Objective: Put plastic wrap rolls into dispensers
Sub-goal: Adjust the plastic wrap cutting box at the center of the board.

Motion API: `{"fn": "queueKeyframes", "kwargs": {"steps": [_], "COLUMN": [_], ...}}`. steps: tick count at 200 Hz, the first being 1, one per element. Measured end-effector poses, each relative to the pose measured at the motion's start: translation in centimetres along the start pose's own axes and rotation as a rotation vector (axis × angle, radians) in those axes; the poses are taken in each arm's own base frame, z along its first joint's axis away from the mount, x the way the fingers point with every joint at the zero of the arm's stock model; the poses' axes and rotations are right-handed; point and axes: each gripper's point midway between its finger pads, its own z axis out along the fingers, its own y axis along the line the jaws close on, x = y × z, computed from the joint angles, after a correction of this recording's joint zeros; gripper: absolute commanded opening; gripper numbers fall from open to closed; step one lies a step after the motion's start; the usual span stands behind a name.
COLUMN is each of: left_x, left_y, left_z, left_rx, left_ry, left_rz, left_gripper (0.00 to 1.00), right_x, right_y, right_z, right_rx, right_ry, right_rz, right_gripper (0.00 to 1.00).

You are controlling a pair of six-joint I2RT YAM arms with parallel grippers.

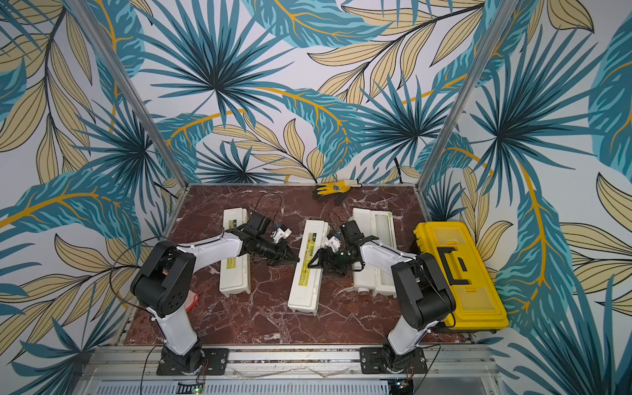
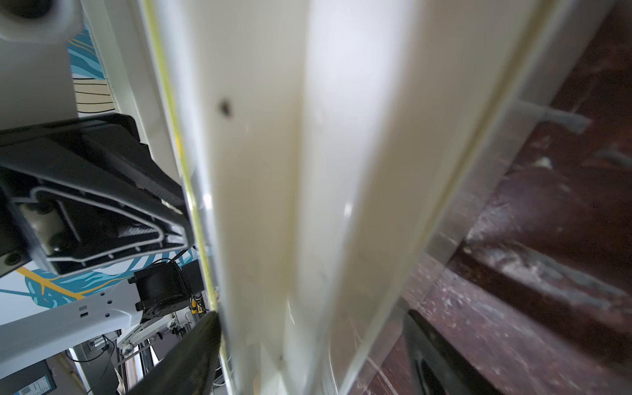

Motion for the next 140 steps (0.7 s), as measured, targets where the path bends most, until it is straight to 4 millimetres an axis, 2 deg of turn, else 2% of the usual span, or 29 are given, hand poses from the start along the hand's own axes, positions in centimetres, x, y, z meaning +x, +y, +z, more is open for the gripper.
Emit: {"fn": "queueKeyframes", "kwargs": {"steps": [24, 45, 113, 140], "left_x": [0.2, 0.2, -0.5, -1.1], "left_y": [-0.1, -0.1, 0.3, 0.2], "left_z": [0.2, 0.2, 0.1, 0.1], "left_rx": [-0.005, -0.012, -0.059, -0.081], "left_ry": [0.004, -0.001, -0.033, -0.059], "left_rz": [0.003, 0.002, -0.011, -0.001], "left_gripper": [0.25, 0.28, 0.31, 0.33], "right_x": [-0.5, -2.0, -9.7, -10.0], "right_y": [0.1, 0.4, 2.6, 2.4], "right_z": [-0.1, -0.4, -0.5, -1.0], "right_rx": [0.011, 0.027, 0.062, 0.122], "right_ry": [-0.017, -0.05, -0.136, -0.137], "right_rz": [0.001, -0.004, -0.089, -0.107], "right_gripper": [0.81, 0.8, 0.81, 0.85]}}
